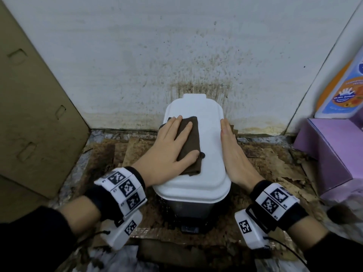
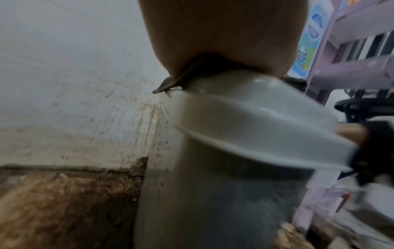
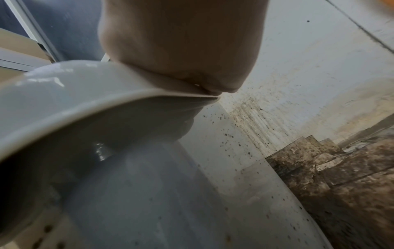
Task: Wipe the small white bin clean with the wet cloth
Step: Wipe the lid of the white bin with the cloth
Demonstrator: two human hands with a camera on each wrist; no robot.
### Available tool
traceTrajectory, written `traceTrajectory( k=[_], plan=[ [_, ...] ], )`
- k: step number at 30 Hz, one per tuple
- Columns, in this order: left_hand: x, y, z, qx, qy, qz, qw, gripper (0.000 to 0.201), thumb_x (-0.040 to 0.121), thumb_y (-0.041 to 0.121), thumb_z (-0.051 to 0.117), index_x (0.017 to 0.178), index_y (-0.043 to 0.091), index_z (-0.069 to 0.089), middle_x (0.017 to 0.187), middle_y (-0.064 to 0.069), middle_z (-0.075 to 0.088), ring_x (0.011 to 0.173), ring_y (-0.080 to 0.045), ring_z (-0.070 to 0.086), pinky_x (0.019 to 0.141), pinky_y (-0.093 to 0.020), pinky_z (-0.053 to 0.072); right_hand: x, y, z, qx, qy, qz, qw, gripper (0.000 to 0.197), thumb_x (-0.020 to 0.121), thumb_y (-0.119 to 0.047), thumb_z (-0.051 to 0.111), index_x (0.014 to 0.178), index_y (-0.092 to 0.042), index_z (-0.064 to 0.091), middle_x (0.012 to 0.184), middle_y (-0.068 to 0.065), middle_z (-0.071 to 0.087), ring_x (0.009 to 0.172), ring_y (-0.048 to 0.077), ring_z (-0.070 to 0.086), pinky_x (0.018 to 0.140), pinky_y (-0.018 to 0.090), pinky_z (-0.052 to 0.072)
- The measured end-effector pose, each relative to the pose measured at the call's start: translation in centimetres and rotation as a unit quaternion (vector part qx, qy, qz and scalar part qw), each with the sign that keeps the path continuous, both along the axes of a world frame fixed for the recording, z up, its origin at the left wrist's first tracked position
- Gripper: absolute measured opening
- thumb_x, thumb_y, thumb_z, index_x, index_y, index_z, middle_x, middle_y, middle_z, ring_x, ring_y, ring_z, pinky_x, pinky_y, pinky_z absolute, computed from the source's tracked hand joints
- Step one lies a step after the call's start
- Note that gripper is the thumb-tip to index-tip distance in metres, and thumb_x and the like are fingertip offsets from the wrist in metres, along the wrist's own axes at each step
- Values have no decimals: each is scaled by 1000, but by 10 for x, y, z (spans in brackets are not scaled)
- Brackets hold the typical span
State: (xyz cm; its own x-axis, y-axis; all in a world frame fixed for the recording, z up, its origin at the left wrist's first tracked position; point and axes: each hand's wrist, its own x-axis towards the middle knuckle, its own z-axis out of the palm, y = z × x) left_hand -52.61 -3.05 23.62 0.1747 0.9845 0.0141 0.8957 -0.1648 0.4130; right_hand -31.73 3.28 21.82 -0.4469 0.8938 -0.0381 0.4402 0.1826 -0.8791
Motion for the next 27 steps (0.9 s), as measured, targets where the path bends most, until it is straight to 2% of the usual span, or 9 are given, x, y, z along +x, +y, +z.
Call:
traceTrajectory(
  k=[6, 10, 14, 18, 20, 22, 25, 27],
  plan=[
    [14, -50, -5, 28, -12, 15, 999, 85, 94, 73, 26, 164, 29, 2, 169, 10, -20, 152, -6, -27, 128, -40, 0, 1, -3, 0, -2, 3, 0, 1000, 61, 107, -57, 8, 162, -39, -10, 169, -24, -16, 153, -10, -13, 130, 34, -5],
    [15, -50, -3, 15, -3, 16, 1000, 88, 93, 74, 25, 164, 29, 0, 169, 9, -21, 151, -6, -28, 128, -41, 0, 0, -3, -3, -7, 22, -6, 1000, 65, 104, -63, 7, 162, -41, -10, 169, -25, -15, 153, -10, -13, 131, 36, -5],
    [6, -23, 8, -39, 24, -7, 999, 88, 93, 75, 26, 162, 32, -7, 167, 11, -25, 151, -6, -29, 127, -38, -6, -1, -2, -5, -18, 44, -16, 999, 70, 99, -71, 8, 162, -43, -6, 168, -28, -13, 152, -11, -12, 131, 34, -4],
    [-8, 28, 16, -80, 24, -12, 996, 87, 96, 73, 32, 162, 33, -9, 168, 9, -25, 153, -12, -25, 127, -43, -5, -2, 0, -7, -23, 55, -17, 998, 71, 98, -73, 9, 161, -47, -6, 167, -31, -13, 152, -13, -12, 130, 33, -3],
    [-14, 54, 16, -78, 27, -5, 997, 88, 96, 71, 34, 162, 32, -8, 168, 6, -23, 154, -14, -24, 127, -46, -4, -1, 1, -9, -30, 67, -18, 997, 69, 98, -73, 10, 161, -49, -6, 167, -32, -13, 152, -13, -11, 130, 33, -1],
    [-18, 74, 15, -66, 37, -2, 997, 94, 91, 79, 32, 162, 31, -6, 169, 5, -20, 155, -14, -22, 127, -47, -2, -1, 2, -9, -32, 73, -17, 997, 67, 100, -72, 11, 160, -50, -7, 166, -34, -14, 151, -15, -11, 130, 32, 0],
    [-21, 91, 15, -63, 42, 1, 997, 106, 76, 87, 20, 163, 30, -4, 170, 6, -17, 155, -13, -18, 127, -44, -2, -1, 5, -9, -34, 75, -12, 997, 65, 101, -69, 14, 159, -51, -8, 165, -36, -16, 150, -17, -11, 128, 26, 0],
    [-22, 96, 14, -54, 37, 5, 998, 106, 76, 86, 19, 163, 29, -3, 170, 5, -15, 156, -14, -17, 127, -45, -1, -1, 6, -11, -32, 76, -8, 997, 64, 103, -66, 18, 159, -51, -9, 165, -36, -17, 150, -17, -11, 123, 18, 1]
  ],
)
